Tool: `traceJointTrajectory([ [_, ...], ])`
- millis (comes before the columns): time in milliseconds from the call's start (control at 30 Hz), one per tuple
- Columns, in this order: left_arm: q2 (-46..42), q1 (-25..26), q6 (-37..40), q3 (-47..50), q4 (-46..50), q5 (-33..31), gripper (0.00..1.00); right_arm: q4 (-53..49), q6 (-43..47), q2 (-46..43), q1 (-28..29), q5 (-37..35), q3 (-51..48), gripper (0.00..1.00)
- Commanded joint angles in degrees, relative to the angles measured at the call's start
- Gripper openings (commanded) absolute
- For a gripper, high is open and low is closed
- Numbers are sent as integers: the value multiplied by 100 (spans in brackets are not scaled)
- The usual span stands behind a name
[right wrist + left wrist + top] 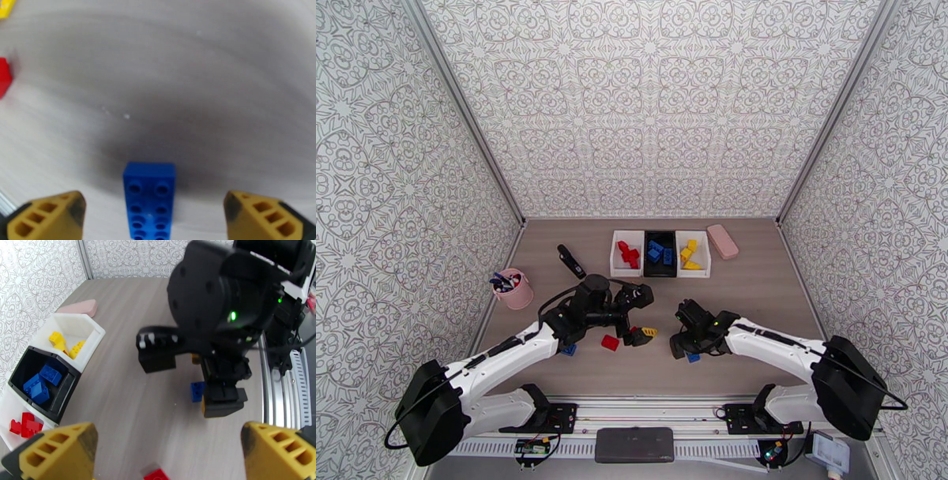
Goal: Sort the legos into containers by color
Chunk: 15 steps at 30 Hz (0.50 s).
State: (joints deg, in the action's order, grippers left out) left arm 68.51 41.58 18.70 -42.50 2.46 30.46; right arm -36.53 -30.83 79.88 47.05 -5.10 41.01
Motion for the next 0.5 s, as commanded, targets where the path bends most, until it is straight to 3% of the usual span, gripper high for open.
traceJointTrajectory([
  [0,-13,42,71,14,106,102,100,-7,-291,175,111,131,47,88],
  [467,-19,44,92,52,82,87,100,-1,-373,325,119,45,65,44],
])
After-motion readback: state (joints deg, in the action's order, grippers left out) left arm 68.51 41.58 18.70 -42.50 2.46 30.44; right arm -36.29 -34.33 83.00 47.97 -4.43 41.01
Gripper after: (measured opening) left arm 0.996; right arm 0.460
